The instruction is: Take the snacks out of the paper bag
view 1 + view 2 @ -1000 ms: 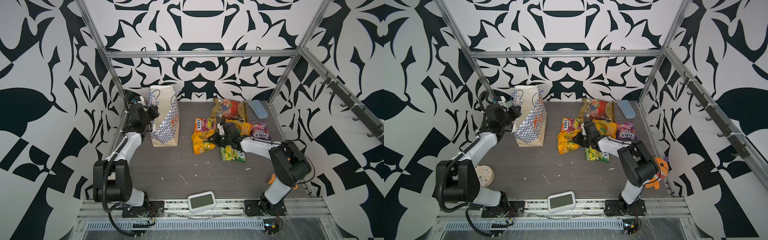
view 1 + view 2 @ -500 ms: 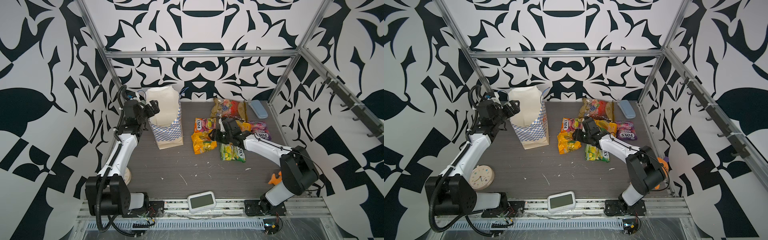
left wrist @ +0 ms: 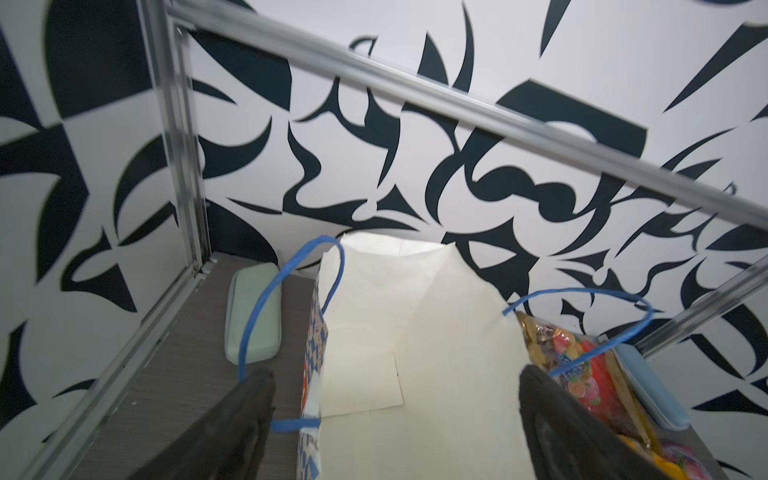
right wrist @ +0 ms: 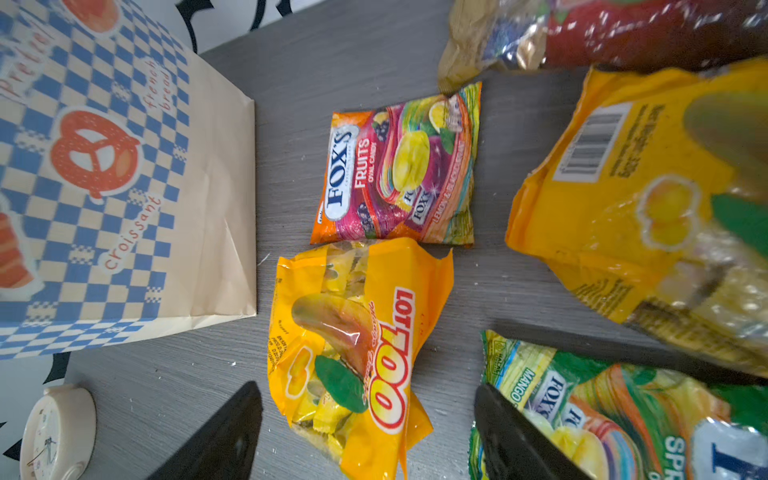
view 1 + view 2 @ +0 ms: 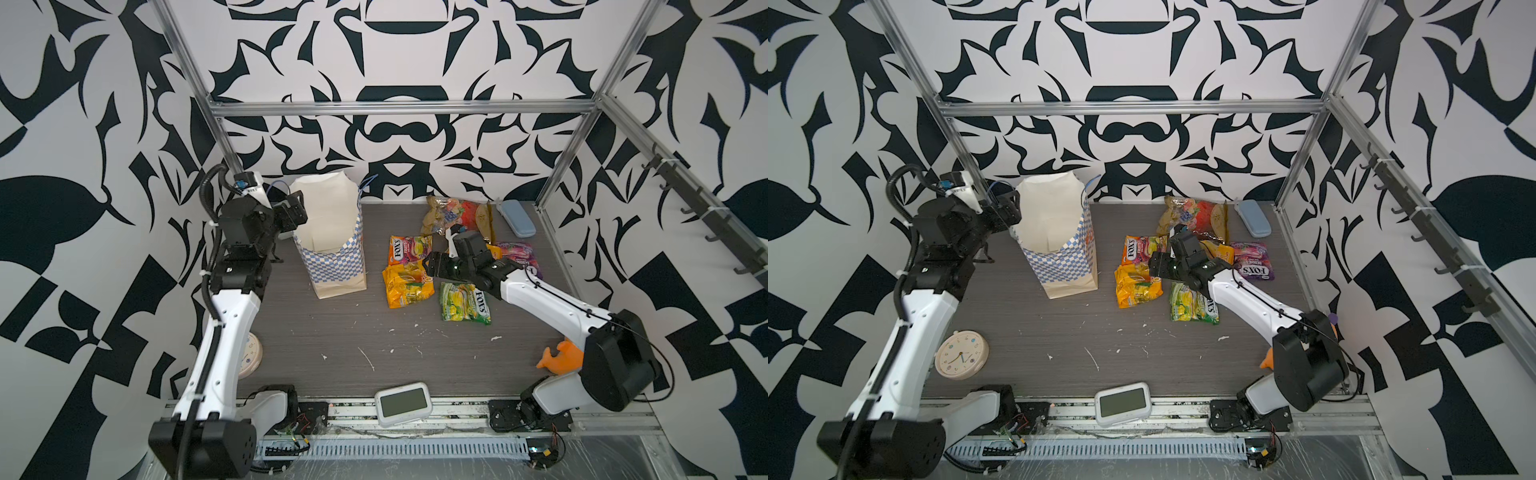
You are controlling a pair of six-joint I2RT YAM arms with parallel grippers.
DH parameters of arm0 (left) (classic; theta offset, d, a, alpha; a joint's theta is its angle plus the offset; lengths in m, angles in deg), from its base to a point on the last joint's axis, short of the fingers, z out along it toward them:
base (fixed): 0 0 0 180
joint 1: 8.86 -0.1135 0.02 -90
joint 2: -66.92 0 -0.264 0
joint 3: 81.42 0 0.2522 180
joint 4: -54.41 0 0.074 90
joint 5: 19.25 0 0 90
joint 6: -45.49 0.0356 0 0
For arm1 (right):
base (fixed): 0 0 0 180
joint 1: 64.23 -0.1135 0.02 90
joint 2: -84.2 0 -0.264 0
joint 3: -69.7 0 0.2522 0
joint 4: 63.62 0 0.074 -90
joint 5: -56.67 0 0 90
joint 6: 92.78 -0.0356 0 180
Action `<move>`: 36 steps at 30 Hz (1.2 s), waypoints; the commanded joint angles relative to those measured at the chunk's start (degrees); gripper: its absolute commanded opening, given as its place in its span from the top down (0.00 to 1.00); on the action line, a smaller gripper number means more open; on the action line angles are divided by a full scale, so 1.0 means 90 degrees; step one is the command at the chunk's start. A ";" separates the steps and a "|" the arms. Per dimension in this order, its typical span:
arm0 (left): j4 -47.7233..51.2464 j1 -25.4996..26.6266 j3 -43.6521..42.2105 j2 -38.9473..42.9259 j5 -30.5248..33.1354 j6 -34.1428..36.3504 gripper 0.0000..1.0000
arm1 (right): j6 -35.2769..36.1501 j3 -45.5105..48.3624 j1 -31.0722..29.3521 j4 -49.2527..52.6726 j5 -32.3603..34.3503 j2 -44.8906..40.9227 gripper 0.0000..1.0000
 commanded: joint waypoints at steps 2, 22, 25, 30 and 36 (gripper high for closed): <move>-0.0093 -0.0039 -0.0990 0.1004 0.1490 0.0302 0.09 | 0.0728 0.0140 0.0011 -0.0357 0.0670 -0.1127 0.13; -0.4260 -0.1219 -0.4806 -0.0389 0.0887 0.0111 0.06 | 0.2978 0.3768 0.1264 -0.3630 0.3685 -0.2791 0.01; -0.5530 -0.1217 -0.5129 -0.0927 0.0548 0.0673 0.05 | 0.3375 0.4100 0.1538 -0.4308 0.3654 -0.2356 0.01; -0.6259 -0.1209 -0.5109 -0.1620 0.0000 0.0869 0.05 | 0.3430 0.4545 0.2150 -0.5626 0.3153 -0.1540 0.01; -0.7044 -0.1213 -0.5155 -0.2060 0.0227 0.1332 0.04 | 0.3467 0.4806 0.2672 -0.6888 0.2286 -0.0556 0.02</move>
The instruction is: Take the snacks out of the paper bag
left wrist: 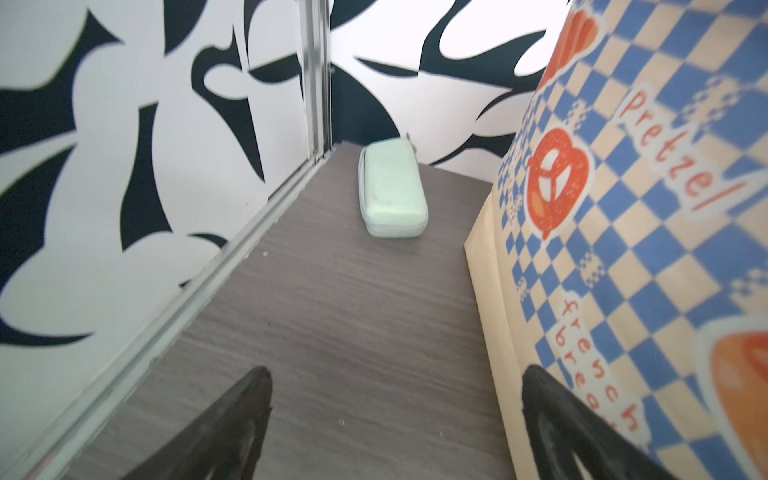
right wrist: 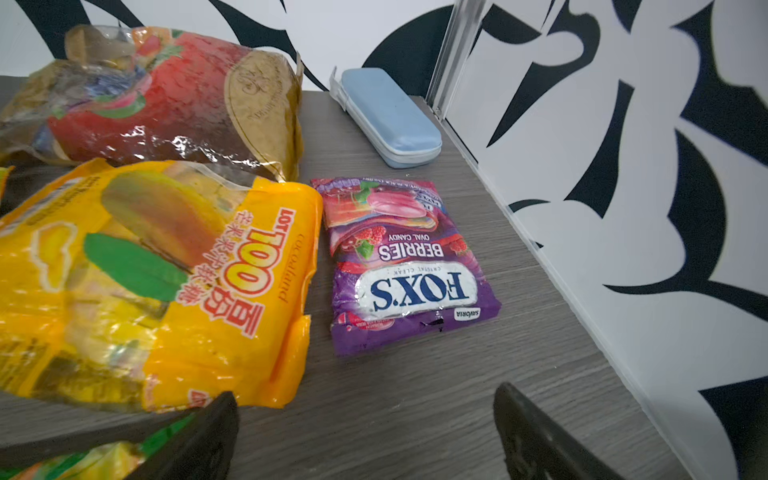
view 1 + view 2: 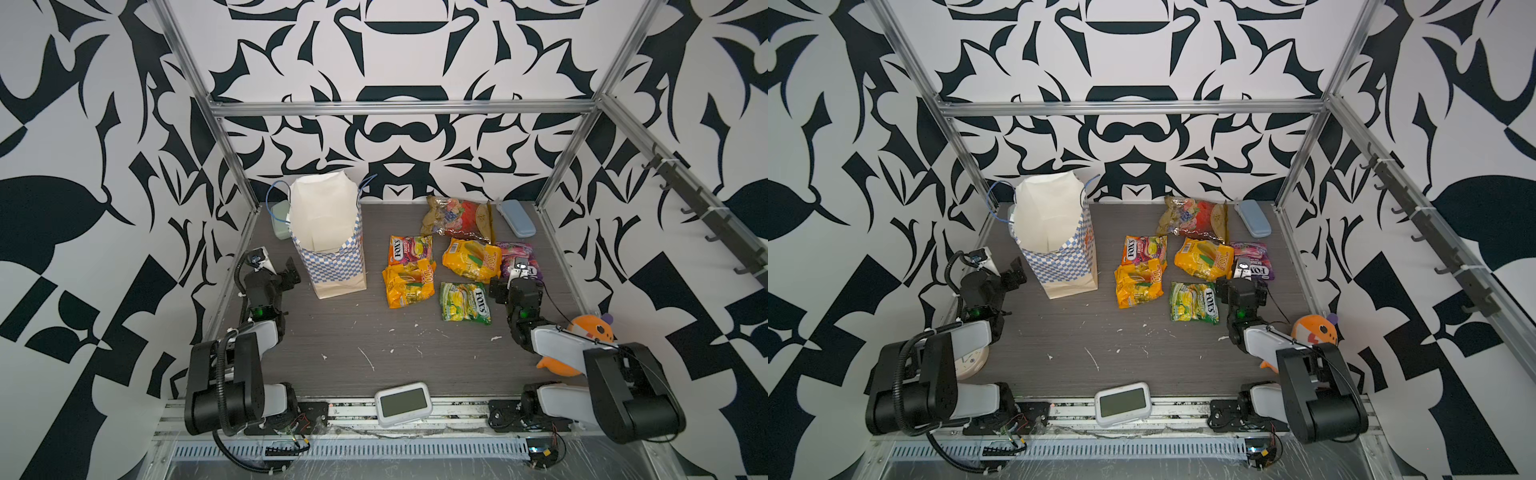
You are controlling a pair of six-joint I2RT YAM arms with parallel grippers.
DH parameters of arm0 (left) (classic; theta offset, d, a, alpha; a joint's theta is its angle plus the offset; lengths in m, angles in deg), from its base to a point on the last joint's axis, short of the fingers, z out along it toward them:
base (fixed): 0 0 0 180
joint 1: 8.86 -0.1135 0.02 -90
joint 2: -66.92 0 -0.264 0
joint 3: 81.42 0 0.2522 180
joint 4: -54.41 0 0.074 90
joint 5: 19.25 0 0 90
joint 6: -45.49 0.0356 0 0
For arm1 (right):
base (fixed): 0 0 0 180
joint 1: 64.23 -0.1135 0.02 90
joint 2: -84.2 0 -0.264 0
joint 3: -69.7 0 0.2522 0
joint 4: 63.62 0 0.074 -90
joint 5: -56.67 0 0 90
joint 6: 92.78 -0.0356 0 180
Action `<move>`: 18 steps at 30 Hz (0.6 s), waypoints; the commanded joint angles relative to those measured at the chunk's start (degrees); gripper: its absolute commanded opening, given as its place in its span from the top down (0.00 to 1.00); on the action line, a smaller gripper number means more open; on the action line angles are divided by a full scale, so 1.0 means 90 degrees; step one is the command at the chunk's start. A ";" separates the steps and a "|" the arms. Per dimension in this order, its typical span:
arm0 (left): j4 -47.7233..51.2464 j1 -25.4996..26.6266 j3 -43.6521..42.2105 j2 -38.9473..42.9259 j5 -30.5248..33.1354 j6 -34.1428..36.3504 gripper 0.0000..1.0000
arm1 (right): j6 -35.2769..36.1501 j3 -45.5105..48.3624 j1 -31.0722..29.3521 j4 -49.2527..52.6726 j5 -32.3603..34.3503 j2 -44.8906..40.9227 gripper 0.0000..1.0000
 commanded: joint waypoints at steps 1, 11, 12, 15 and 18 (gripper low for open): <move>-0.0683 -0.0009 0.0053 -0.0152 -0.0097 0.0310 0.05 | 0.0122 0.0052 0.0119 -0.1220 -0.0607 0.0333 0.03; 0.0957 0.0321 0.0006 0.0938 0.0385 0.0254 0.04 | 0.0327 0.0191 0.0134 -0.2092 -0.1436 0.0954 0.04; 0.0722 0.0326 -0.0117 0.0951 0.0406 0.0272 0.03 | 0.0326 0.0202 0.0137 -0.2156 -0.1467 0.1026 0.04; 0.1432 0.0359 0.0021 0.1141 0.0372 0.0155 0.03 | 0.0344 0.0189 0.0144 -0.2438 -0.1538 0.1362 0.04; 0.0972 0.0431 -0.0353 0.0899 0.0430 0.0053 0.04 | 0.0335 0.0288 0.0161 -0.2647 -0.1539 0.1417 0.04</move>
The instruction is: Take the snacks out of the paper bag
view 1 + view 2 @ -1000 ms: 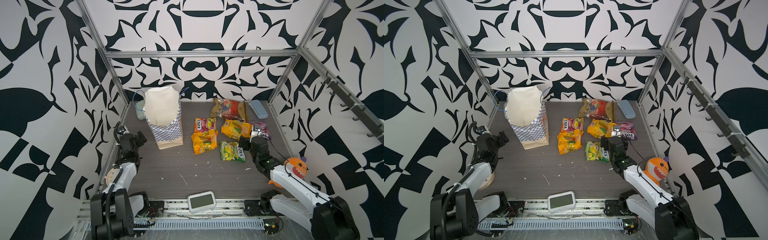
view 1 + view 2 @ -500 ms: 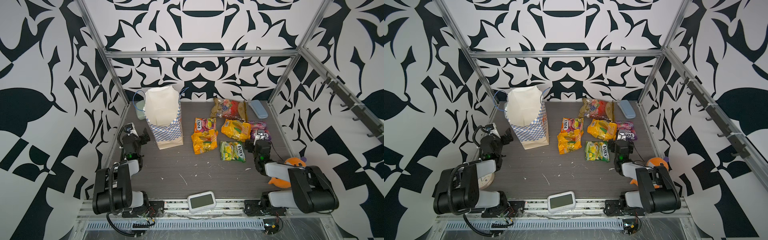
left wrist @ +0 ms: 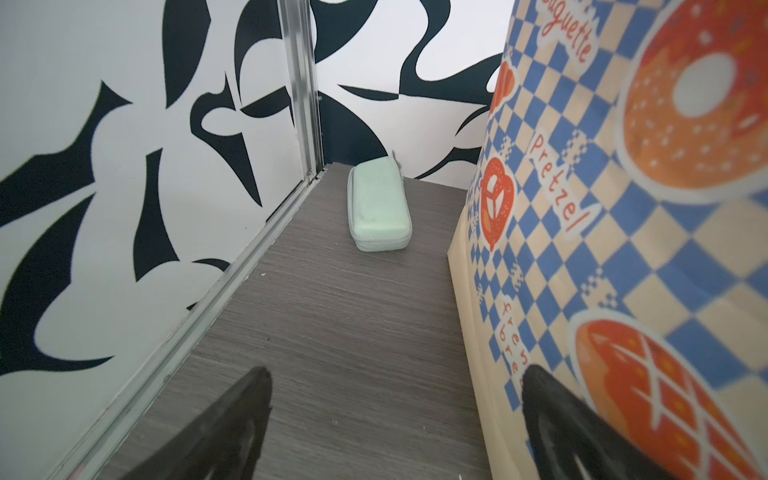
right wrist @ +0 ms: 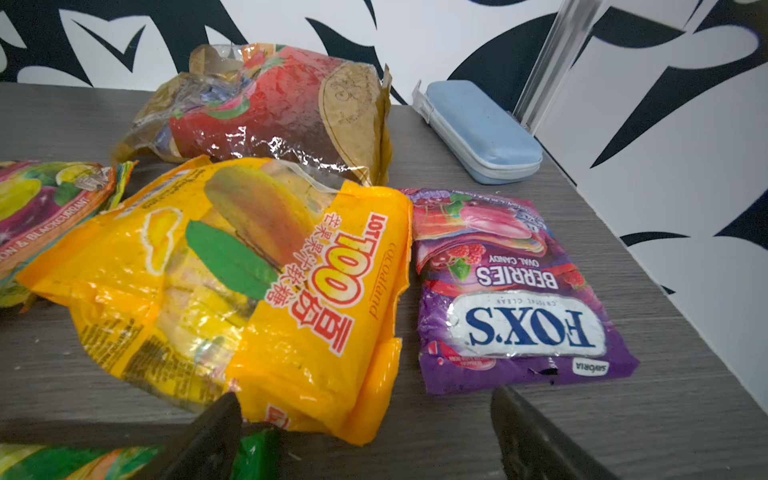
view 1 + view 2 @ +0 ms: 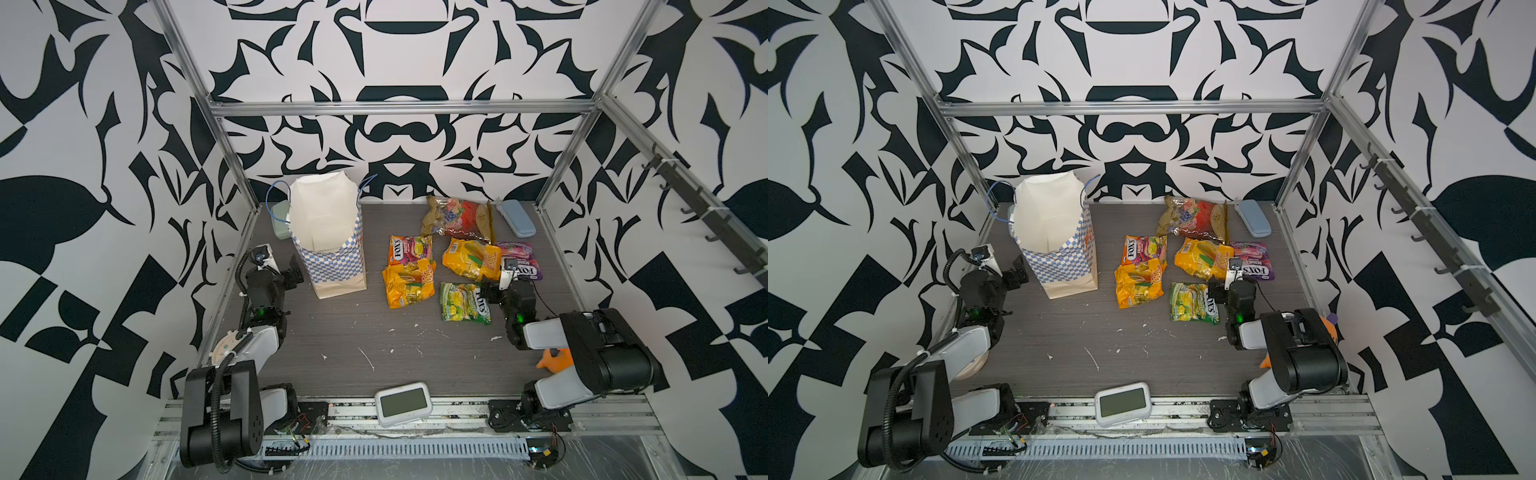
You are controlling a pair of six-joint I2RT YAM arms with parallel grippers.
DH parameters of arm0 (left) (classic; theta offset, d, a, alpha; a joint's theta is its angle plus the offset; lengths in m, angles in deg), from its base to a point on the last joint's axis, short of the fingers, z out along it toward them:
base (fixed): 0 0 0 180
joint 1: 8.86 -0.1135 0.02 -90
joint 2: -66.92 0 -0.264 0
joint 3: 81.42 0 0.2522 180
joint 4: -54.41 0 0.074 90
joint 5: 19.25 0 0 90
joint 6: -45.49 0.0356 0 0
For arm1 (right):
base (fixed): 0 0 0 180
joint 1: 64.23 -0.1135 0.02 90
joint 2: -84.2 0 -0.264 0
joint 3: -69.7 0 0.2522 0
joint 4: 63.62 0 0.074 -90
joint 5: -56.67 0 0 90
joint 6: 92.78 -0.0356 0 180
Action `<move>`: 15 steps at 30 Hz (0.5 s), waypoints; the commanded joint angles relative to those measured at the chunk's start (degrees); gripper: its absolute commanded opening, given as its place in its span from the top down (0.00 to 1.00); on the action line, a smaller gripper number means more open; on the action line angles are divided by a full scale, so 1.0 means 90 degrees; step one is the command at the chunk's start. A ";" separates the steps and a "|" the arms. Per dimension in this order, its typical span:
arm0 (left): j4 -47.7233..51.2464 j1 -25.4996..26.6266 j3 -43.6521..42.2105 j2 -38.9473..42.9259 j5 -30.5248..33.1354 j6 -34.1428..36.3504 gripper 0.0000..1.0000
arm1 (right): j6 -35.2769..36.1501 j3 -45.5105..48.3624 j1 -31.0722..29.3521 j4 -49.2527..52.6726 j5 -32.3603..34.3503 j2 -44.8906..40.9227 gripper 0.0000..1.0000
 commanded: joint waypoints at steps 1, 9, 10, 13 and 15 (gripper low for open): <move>-0.0388 0.0061 -0.0471 -0.0292 0.0157 -0.0129 0.04 | 0.0050 0.0118 0.0034 -0.0562 -0.0111 -0.0027 0.04; -0.2860 0.0078 -0.0937 -0.1948 -0.0130 -0.0137 0.03 | 0.0069 -0.0026 0.0035 -0.0357 -0.0174 0.0070 0.04; -0.3256 0.0072 -0.0957 -0.2291 -0.0101 -0.0120 0.03 | 0.0081 -0.0044 0.0040 -0.0362 -0.0190 0.0084 0.04; -0.3049 0.0071 -0.0814 -0.2198 -0.0255 -0.0127 0.03 | 0.0080 -0.0029 0.0044 -0.0390 -0.0179 0.0098 0.03; -0.1981 0.0089 -0.0474 -0.1986 -0.0429 -0.0039 0.03 | 0.0144 -0.0012 0.0051 -0.0437 -0.0390 0.0091 0.02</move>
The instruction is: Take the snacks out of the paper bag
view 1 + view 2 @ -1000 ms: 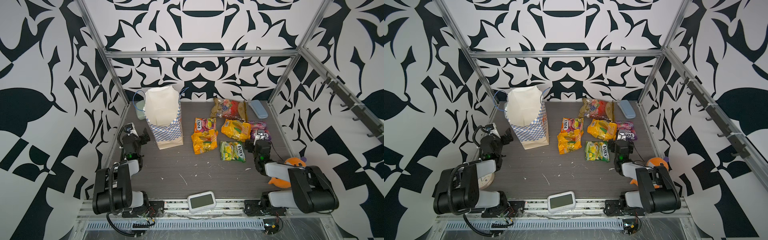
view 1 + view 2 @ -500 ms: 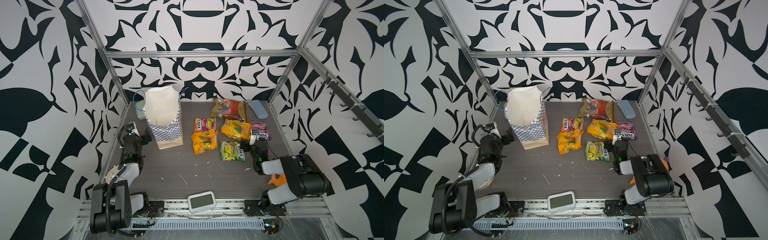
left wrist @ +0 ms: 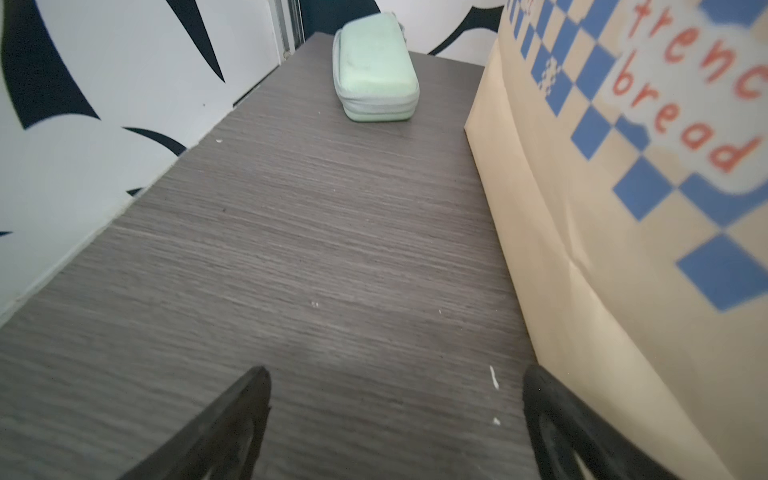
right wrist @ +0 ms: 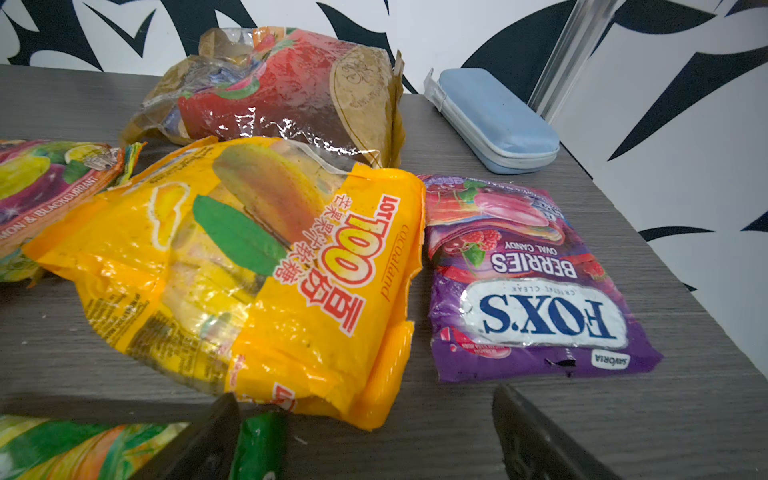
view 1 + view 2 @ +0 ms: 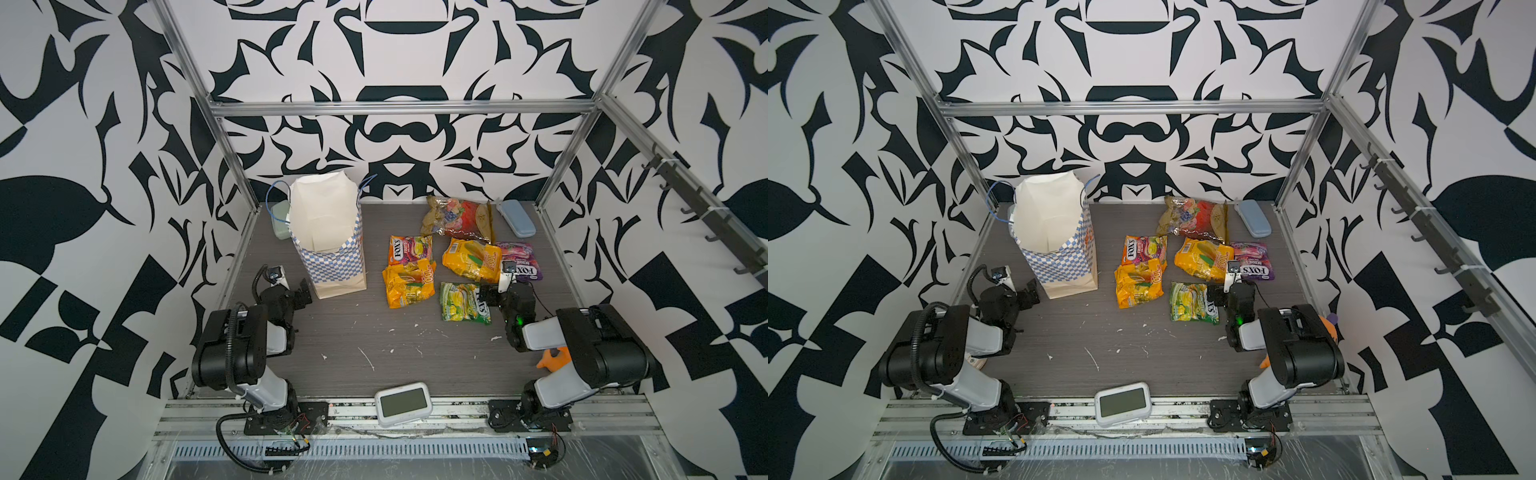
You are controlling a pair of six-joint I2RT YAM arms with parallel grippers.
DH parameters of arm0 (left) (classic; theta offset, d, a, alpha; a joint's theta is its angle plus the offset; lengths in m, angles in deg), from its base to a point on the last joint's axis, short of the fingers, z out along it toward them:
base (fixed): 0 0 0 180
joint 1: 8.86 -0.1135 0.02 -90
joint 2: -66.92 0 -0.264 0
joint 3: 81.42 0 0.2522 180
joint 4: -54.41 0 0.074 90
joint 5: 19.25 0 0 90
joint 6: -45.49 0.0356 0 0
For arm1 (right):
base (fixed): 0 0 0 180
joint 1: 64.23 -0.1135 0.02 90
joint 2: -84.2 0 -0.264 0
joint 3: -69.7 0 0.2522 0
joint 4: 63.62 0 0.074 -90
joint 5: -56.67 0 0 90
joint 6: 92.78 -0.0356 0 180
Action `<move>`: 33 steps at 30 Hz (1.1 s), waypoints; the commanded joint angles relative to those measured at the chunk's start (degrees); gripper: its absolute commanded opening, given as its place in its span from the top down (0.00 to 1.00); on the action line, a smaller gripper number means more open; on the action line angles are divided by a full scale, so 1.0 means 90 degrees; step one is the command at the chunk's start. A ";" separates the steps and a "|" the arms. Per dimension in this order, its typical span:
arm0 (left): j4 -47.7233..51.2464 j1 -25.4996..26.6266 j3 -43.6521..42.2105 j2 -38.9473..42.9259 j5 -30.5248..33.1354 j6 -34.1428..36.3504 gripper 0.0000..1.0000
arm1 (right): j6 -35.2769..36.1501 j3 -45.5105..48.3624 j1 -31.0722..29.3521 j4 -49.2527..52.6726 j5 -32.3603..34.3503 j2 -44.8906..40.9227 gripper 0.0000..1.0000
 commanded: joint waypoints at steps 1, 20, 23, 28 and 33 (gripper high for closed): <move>0.0016 0.0016 0.0444 0.0127 -0.0329 0.0027 0.03 | 0.0184 -0.0149 0.0037 -0.0186 -0.0417 -0.0030 0.02; 0.0868 0.0013 0.0918 0.0069 -0.0339 0.0099 0.00 | -0.0207 -0.0542 0.0059 0.0577 0.0714 -0.0036 0.01; 0.0868 0.0013 0.0918 0.0080 -0.0337 0.0094 0.00 | -0.0223 -0.0534 0.0052 0.0537 0.0717 -0.0019 0.00; 0.0884 0.0013 0.0937 0.0060 -0.0342 0.0105 0.00 | -0.0211 -0.0544 0.0058 0.0557 0.0717 -0.0019 0.00; 0.0848 0.0014 0.0943 0.0033 -0.0359 0.0092 0.00 | -0.0195 -0.0576 0.0052 0.0607 0.0691 -0.0006 0.00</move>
